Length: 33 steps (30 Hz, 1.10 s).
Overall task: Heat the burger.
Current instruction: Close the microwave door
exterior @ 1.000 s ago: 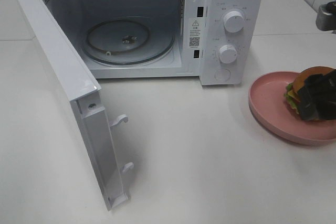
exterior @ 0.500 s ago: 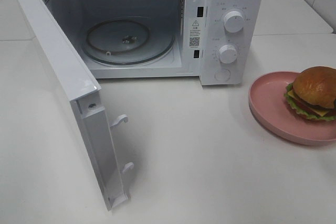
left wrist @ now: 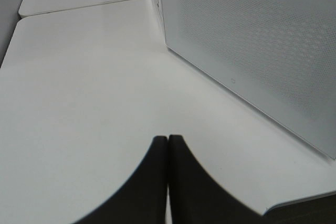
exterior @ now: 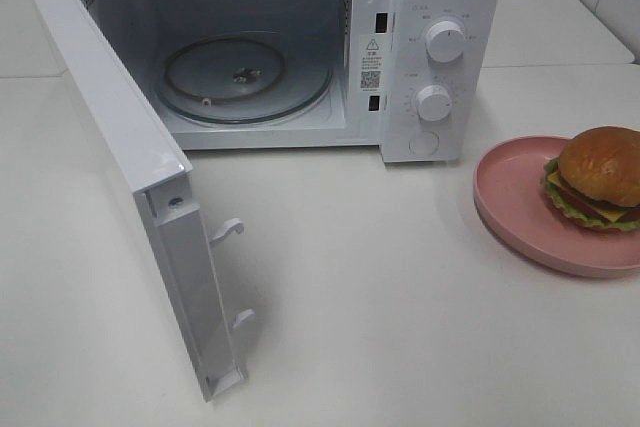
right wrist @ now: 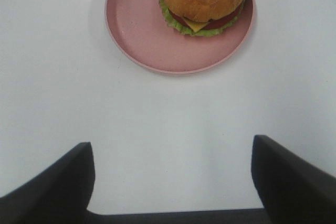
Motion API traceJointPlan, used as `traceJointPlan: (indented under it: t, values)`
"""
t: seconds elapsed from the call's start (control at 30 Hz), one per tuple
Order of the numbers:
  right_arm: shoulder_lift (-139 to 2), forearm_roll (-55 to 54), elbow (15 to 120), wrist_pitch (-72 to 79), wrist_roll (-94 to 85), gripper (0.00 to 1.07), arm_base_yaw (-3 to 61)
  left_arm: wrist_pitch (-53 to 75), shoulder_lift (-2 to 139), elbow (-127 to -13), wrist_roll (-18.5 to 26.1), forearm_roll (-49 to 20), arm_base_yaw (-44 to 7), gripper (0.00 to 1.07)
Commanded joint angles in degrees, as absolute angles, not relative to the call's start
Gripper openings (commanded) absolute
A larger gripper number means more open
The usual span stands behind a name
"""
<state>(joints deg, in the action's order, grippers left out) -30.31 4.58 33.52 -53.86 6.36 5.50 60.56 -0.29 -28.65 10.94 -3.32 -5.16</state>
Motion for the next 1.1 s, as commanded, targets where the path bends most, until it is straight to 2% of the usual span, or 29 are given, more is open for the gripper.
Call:
traceJointPlan:
  t: [0.03, 0.57, 1.1]
  values:
    - [-21.94, 4.30, 32.72, -55.23, 3.78, 0.76, 5.27, 59.70, -1.43, -28.53, 10.54, -3.32, -5.04, 0.00]
    - [1.78, 0.57, 29.05, -57.24, -1.49, 0.76, 5.33, 59.70, -1.43, -28.53, 10.54, -4.18, -5.04, 0.00]
    - [1.66, 0.00, 28.53, -57.41, -1.26, 0.76, 5.33, 58.90, -1.38, -29.16, 10.60, -4.53, -5.04, 0.00]
